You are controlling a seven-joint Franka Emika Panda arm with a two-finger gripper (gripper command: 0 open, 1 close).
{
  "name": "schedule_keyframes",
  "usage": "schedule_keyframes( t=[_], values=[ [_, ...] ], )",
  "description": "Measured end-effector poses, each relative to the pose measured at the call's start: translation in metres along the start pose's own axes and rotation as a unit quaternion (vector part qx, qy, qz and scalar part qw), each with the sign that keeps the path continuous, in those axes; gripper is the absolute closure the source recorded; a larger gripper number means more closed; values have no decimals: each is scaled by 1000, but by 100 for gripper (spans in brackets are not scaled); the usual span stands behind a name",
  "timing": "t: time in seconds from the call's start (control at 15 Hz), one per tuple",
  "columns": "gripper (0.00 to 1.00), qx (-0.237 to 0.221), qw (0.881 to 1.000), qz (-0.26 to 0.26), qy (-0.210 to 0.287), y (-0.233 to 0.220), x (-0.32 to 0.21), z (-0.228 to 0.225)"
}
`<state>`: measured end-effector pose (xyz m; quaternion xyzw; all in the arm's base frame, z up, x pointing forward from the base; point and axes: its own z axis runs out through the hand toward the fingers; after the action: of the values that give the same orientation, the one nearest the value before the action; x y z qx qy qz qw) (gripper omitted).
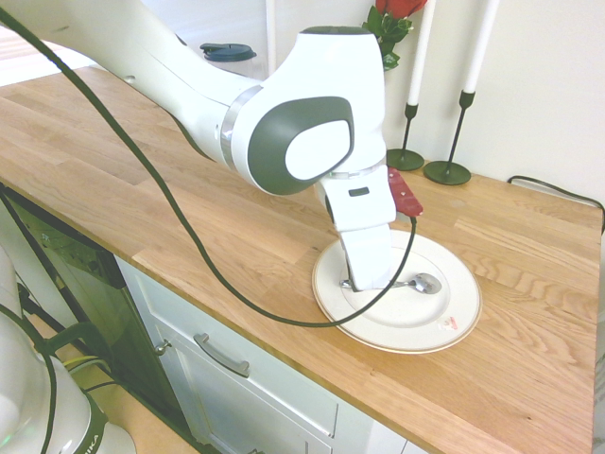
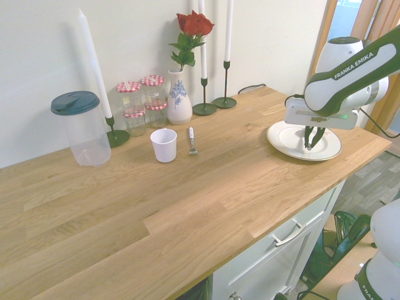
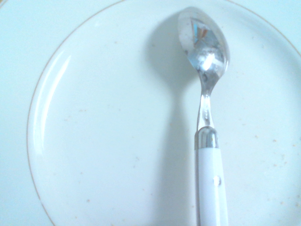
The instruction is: Put the spoon into the plate
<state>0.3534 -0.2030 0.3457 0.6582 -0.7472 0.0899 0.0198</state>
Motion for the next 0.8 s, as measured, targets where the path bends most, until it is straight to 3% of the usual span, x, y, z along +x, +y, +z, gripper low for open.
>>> schedule_keyframes(
  t=[0.6,0.8],
  values=[
    [0,-2,1000,-9,5,0,1,2],
    [0,22,998,-58,19,-2,-7,-34]
  ],
)
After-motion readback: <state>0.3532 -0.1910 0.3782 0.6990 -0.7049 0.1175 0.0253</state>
